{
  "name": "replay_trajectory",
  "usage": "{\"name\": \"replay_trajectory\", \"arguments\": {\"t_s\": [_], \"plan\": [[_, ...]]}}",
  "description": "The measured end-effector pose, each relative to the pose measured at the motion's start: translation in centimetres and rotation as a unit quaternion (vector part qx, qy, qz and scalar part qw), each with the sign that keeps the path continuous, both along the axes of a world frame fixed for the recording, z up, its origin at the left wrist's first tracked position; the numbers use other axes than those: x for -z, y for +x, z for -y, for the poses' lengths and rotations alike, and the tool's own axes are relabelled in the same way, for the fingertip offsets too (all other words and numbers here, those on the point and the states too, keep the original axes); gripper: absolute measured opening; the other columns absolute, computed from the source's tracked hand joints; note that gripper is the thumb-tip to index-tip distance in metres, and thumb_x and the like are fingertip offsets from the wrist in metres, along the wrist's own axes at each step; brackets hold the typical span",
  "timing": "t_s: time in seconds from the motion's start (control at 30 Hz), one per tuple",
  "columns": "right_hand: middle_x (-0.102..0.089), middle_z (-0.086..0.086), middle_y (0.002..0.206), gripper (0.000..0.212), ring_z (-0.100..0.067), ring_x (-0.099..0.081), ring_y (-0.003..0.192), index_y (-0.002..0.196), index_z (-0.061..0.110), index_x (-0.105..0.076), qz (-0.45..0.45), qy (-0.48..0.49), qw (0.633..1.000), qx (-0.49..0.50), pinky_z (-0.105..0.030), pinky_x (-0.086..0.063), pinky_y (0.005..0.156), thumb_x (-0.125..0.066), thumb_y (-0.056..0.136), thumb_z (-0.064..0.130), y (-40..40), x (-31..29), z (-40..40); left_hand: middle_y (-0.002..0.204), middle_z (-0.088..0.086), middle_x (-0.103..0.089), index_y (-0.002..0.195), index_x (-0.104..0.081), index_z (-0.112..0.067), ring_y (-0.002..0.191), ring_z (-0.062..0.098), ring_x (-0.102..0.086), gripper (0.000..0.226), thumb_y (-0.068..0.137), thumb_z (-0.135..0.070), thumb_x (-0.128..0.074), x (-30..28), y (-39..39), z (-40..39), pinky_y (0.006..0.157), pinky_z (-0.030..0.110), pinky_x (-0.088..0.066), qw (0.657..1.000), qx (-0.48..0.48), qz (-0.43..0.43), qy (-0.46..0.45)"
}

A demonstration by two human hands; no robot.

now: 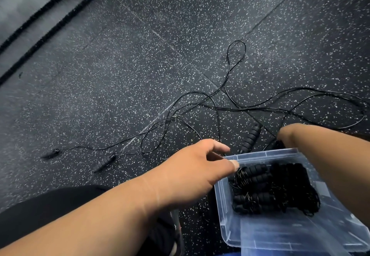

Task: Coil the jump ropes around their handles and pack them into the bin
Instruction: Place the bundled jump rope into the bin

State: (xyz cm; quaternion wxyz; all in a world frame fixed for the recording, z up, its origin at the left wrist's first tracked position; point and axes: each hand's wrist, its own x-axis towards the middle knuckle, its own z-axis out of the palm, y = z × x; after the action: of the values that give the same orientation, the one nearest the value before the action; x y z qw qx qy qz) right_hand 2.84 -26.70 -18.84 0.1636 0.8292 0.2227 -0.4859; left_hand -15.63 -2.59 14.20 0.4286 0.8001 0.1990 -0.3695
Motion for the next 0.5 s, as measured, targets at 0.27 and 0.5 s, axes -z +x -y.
{"name": "replay_trajectory", "arguments": {"t_s": [0.27, 0.5], "plan": [[-0.072, -0.001, 0.098, 0.012, -0.024, -0.062, 0.085, 0.096, 0.022, -0.069, 0.118, 0.076, 0.990, 0.013, -0.027, -0.051, 0.075, -0.061, 0.089, 0.016, 0.2, -3.0, -0.6, 0.114, -0.017, -0.072, 0.128, -0.062, -0.043, 0.107, 0.011, -0.071, 0.035, 0.094, -0.051, -0.069, 0.0, 0.3, 0.4, 0.090, 0.025, -0.054, 1.000, 0.005, 0.008, -0.003], [-0.073, 0.001, 0.087, 0.008, -0.024, -0.056, 0.073, 0.094, 0.026, -0.068, 0.215, 0.368, 0.887, 0.175, -0.028, -0.040, 0.066, -0.070, 0.094, 0.034, -1.4, -8.9, -2.5, 0.121, -0.023, -0.064, 0.133, -0.058, -0.045, 0.099, 0.003, -0.071, 0.043, 0.093, -0.053, -0.070, -0.8, -0.1, 0.7, 0.077, 0.017, -0.056, 0.999, -0.005, 0.046, 0.028]]}}
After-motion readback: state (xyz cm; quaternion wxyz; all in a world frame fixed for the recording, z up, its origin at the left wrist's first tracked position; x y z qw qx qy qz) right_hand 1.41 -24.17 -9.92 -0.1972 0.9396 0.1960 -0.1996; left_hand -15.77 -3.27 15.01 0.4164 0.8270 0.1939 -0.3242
